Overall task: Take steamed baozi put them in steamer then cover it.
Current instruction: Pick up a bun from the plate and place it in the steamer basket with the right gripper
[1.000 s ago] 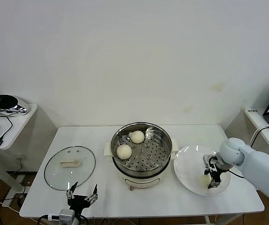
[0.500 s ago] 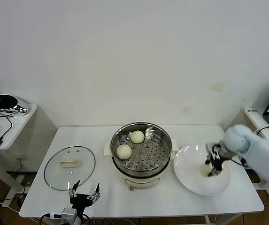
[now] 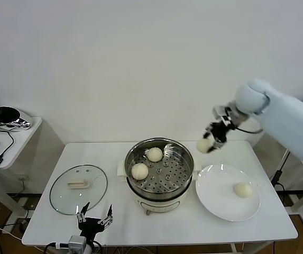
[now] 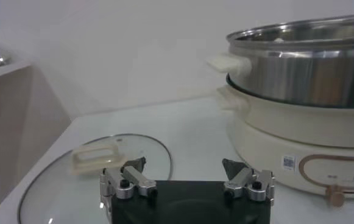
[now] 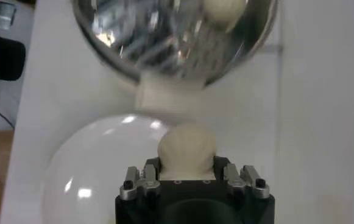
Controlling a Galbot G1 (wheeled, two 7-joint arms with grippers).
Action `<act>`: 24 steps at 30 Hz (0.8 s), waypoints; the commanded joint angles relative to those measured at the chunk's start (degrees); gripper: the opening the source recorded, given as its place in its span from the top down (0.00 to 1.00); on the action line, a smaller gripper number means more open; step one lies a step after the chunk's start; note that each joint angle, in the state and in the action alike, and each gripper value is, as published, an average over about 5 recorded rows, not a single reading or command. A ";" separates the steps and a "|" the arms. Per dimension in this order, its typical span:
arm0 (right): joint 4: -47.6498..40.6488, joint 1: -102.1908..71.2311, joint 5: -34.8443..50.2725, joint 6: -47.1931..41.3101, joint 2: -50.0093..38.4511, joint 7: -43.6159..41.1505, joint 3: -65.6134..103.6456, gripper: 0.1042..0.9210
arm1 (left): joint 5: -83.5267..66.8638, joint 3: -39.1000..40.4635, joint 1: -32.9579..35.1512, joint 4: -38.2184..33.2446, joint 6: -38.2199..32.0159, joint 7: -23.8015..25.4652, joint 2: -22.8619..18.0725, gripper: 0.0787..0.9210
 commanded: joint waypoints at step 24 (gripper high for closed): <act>6.27 -3.73 -20.03 39.47 16.38 0.37 -6.62 0.46 | -0.12 -0.38 0.79 -2.62 -0.48 0.05 -0.96 0.12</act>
